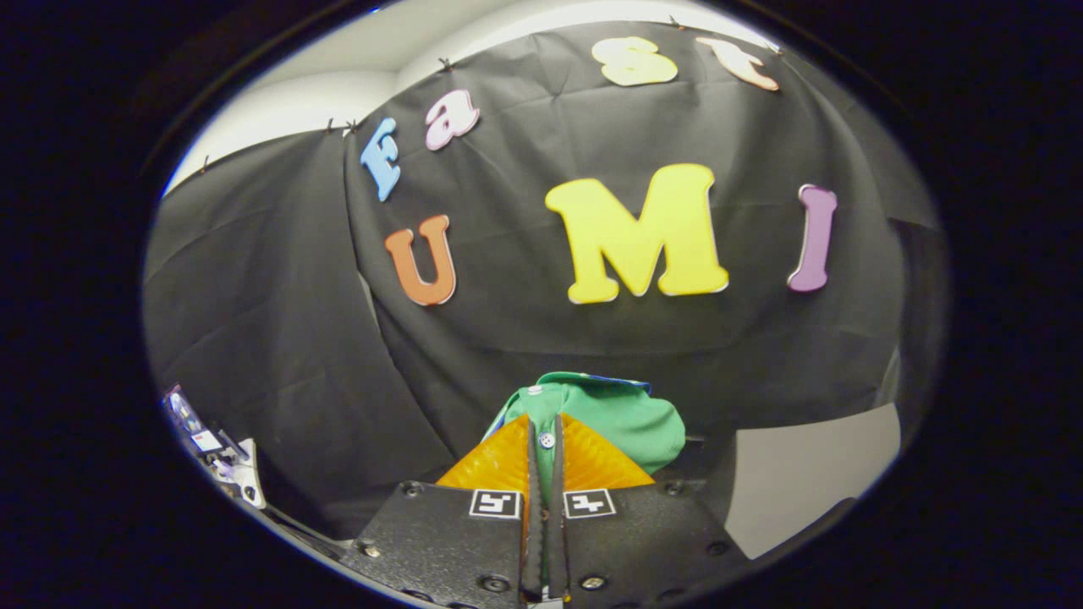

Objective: Put the clothes into the washing machine and then close the washing machine lid.

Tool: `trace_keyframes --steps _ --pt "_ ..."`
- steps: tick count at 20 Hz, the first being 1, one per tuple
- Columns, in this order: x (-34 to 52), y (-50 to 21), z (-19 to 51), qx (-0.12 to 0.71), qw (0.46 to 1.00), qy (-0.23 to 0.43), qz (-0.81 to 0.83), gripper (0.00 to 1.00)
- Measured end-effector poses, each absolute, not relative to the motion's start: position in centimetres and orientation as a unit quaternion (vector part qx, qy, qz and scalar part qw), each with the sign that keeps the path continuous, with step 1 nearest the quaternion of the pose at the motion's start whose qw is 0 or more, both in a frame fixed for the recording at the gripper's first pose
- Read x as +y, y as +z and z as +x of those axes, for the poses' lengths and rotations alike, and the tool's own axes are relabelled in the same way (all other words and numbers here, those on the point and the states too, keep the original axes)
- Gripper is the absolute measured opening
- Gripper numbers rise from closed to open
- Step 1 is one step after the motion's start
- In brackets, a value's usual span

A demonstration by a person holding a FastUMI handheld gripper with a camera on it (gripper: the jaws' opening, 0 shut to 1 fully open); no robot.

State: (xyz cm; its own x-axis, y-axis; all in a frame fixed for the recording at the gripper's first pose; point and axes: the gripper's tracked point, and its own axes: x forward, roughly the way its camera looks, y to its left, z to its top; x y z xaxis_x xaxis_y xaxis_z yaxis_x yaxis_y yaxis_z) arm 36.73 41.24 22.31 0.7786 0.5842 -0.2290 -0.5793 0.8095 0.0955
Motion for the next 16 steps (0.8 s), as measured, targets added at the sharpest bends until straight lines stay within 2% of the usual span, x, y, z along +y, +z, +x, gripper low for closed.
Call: trace_keyframes --steps 8,16 --pt "47.6 10.9 41.3 0.221 0.924 0.313 -0.003 0.06" --pt "49.3 -0.2 45.5 0.293 0.914 0.278 -0.037 0.06"
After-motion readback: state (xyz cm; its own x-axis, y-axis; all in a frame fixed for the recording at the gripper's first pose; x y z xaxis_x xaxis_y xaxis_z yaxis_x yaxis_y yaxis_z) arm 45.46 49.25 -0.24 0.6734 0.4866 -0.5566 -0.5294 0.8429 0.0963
